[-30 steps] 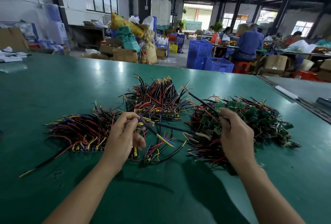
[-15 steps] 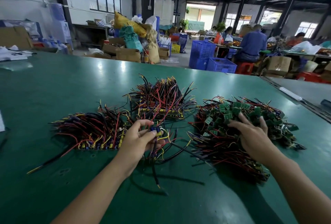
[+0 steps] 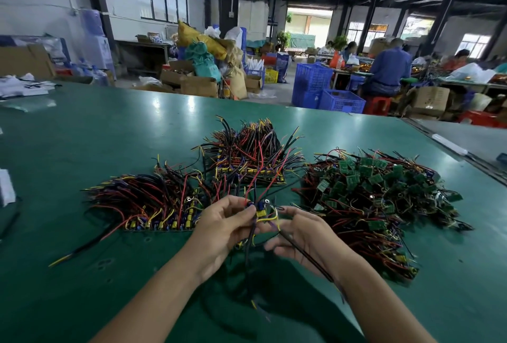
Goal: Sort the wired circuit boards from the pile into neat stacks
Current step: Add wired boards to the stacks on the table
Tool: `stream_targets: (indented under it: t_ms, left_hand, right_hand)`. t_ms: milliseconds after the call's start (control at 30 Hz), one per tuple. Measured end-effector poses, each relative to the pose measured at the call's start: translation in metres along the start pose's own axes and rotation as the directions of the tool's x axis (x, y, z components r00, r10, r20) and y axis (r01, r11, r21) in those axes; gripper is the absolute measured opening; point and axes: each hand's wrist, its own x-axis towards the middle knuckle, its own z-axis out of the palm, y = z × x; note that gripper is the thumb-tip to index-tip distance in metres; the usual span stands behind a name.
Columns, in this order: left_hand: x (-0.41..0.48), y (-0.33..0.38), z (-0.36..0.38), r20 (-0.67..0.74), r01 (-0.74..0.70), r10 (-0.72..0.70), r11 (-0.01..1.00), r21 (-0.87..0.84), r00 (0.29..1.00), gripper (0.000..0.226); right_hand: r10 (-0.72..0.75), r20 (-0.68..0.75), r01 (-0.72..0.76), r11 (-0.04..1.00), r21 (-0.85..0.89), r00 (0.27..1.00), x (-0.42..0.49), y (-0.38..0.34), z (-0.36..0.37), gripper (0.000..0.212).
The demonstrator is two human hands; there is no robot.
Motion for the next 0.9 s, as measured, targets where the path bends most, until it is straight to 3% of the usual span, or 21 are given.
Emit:
stream_targets:
  t_ms: [67, 233, 400, 500, 567, 600, 667, 700, 733, 800, 900]
  left_hand:
    - [-0.001, -0.001, 0.002, 0.021, 0.020, -0.019, 0.999, -0.050, 1.000, 0.019]
    - [-0.003, -0.006, 0.006, 0.076, 0.043, -0.035, 0.994, -0.104, 0.996, 0.019]
    - [-0.001, -0.010, 0.004, 0.037, -0.051, 0.044, 0.979, 0.200, 0.998, 0.007]
    - [-0.002, -0.007, 0.000, 0.059, -0.108, 0.094, 0.942, 0.319, 0.994, 0.009]
    - [-0.003, -0.004, -0.003, 0.068, -0.145, 0.129, 0.911, 0.385, 0.989, 0.010]
    - [-0.003, -0.003, -0.003, 0.070, -0.168, 0.152, 0.891, 0.421, 0.986, 0.013]
    - [-0.002, -0.003, -0.004, 0.046, -0.184, 0.185, 0.861, 0.475, 0.982, 0.020]
    - [-0.002, -0.003, -0.004, 0.031, -0.183, 0.194, 0.846, 0.501, 0.980, 0.023]
    - [-0.002, -0.004, -0.004, 0.025, -0.185, 0.203, 0.830, 0.527, 0.979, 0.024]
    - [-0.002, -0.005, -0.003, 0.043, -0.200, 0.213, 0.806, 0.557, 0.976, 0.026]
    - [-0.001, -0.007, -0.001, 0.076, -0.208, 0.199, 0.808, 0.551, 0.977, 0.025]
  right_hand:
    - [0.027, -0.001, -0.027, 0.999, -0.039, 1.000, -0.001, 0.002, 0.002, 0.021]
    - [0.108, -0.014, -0.109, 0.992, -0.065, 0.994, -0.005, 0.010, 0.001, 0.053]
    - [-0.070, 0.012, 0.071, 0.981, -0.181, 0.997, -0.002, 0.012, -0.005, 0.022]
    - [-0.226, 0.027, 0.221, 0.913, -0.344, 0.974, 0.000, 0.017, -0.002, 0.018]
    - [-0.331, 0.067, 0.319, 0.810, -0.491, 0.941, 0.000, 0.022, -0.004, 0.017]
    - [-0.372, 0.099, 0.350, 0.706, -0.616, 0.923, -0.001, 0.023, -0.007, 0.016]
    - [-0.402, 0.187, 0.353, 0.390, -0.851, 0.896, -0.001, 0.023, -0.018, 0.026]
    - [-0.397, 0.213, 0.337, 0.274, -0.901, 0.893, -0.001, 0.022, -0.022, 0.033]
    - [-0.391, 0.217, 0.322, 0.226, -0.919, 0.894, -0.001, 0.021, -0.023, 0.036]
    - [-0.401, 0.200, 0.328, 0.282, -0.902, 0.894, -0.001, 0.021, -0.020, 0.029]
    - [-0.440, 0.067, 0.362, 0.632, -0.685, 0.895, -0.001, 0.023, -0.003, 0.014]
